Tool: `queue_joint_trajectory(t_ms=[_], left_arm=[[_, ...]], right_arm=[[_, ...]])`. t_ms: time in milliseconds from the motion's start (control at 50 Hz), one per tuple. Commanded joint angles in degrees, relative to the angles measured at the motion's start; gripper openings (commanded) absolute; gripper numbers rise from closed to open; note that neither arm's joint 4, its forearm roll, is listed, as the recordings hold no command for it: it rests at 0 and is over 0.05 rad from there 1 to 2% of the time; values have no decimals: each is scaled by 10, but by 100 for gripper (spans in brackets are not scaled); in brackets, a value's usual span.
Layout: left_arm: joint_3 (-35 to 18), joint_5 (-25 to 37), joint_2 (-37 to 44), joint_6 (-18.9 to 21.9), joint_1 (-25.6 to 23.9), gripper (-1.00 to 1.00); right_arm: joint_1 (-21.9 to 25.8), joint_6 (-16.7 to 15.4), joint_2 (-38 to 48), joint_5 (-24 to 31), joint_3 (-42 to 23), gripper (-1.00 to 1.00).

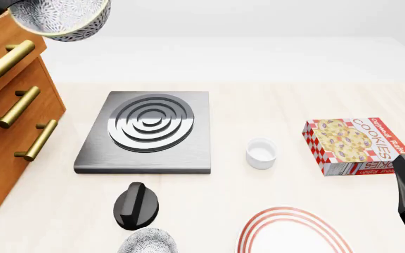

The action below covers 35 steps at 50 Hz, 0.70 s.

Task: Pick the akita bowl on the wooden cabinet and place it on the plate.

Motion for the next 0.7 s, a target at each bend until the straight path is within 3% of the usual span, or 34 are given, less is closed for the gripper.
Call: queue_joint_trajectory(t_ms=[20,700], left_arm=[[8,-4,6,0,-29,-100],[28,-17,45,-33,-90,-100]], right_arm=[[0,0,0,0,0,100],[0,0,0,0,0,100]])
